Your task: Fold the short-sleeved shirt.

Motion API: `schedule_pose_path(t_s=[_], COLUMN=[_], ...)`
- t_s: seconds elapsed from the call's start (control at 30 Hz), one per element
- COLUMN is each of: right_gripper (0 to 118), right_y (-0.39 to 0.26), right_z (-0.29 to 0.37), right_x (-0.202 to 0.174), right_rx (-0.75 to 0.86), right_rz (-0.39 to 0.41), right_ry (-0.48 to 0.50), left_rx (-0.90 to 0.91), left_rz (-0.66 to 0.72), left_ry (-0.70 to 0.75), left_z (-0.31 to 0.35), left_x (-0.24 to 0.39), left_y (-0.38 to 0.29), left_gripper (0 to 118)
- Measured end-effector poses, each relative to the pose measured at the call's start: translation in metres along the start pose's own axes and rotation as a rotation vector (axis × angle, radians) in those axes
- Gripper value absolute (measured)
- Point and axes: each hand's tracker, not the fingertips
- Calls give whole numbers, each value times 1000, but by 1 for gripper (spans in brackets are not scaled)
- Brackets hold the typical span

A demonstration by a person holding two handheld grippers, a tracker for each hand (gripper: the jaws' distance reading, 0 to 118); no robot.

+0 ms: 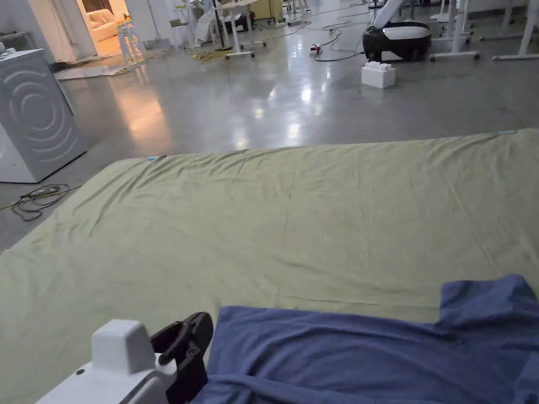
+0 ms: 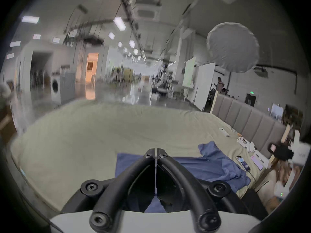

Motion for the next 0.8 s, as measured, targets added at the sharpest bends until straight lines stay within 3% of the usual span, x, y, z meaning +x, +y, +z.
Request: schedule_pose_path(t_s=[0.07,0.1,0.17,0.2,0.23,0.3,0.43,0.57,0.6,0.73,0.8], right_gripper=[0,0,0,0,0,0,0,0,0,0,0], right_y=[-6,-10,-17,-21,-24,-29,-40,-48,-50,-51,-46], right_z=[-5,-8,-14,-18,-21,-24,-31,-36,-38,-51,-65], right_x=[7,10,17,22,26,34,49,66,69,81,89], right_rx=[-18,-46,-104,-133,-157,-192,-248,-318,-328,-355,-355], right_rz=[15,24,25,13,-2,-28,-55,-95,-100,-95,-115], right_ry=[-15,-29,-48,-53,-60,-79,-119,-118,-116,-133,-131], left_rx=[-104,-173,-268,-329,-371,-434,-509,-615,-644,-647,-659], left_rz=[99,156,228,234,203,79,71,38,14,-121,-102], left_ry=[18,14,20,58,96,126,157,278,292,274,278], left_z=[-49,-76,-127,-153,-176,-218,-275,-312,-318,-318,-324], left_x=[-27,-41,-69,-78,-85,-90,-98,-93,-89,-68,-66], left_y=[-3,-5,-12,-16,-19,-28,-37,-43,-45,-46,-45], left_gripper=[3,14,64,80,83,83,82,63,51,33,24])
